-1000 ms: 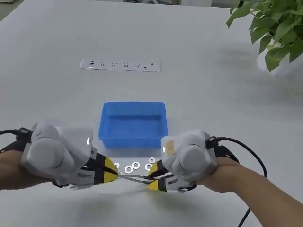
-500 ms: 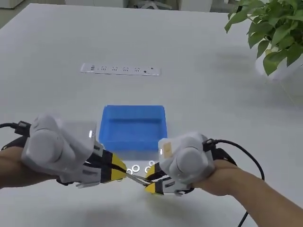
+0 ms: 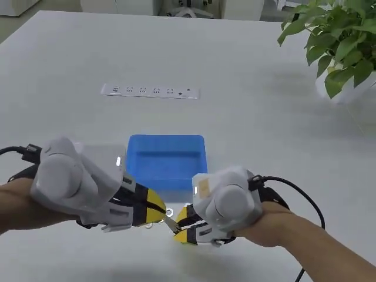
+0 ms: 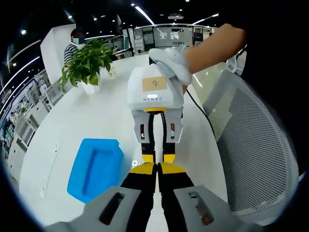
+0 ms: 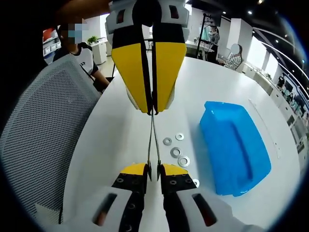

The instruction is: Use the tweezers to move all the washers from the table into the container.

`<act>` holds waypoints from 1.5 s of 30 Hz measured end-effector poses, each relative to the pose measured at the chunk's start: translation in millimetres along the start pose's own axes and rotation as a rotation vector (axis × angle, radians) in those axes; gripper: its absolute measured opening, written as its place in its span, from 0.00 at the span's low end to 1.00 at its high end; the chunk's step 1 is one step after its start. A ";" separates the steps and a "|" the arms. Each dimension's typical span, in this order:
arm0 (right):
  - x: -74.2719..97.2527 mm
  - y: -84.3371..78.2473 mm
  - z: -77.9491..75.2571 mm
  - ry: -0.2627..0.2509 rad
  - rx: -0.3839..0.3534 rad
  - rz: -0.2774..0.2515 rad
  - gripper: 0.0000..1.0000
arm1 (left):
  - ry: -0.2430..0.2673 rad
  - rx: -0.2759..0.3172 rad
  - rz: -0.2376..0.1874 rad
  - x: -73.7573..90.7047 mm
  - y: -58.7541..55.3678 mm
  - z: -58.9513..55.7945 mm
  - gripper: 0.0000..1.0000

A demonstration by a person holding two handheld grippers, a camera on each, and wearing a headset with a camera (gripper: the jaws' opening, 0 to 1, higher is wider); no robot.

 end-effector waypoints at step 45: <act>17.3 -11.4 -1.8 -0.072 -0.105 -0.064 0.24 | -0.062 0.007 -0.060 -12.1 23.2 -0.3 0.05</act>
Point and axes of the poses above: the centre of the closed fingertips' face, and the gripper's own axes: x roughly backward along the fingers, z roughly to its left, y roughly out of its top, the point moved 3 cm from there along x, roughly backward along the fingers, and after that the axes turned 5 degrees about x, right-handed, at the moved point
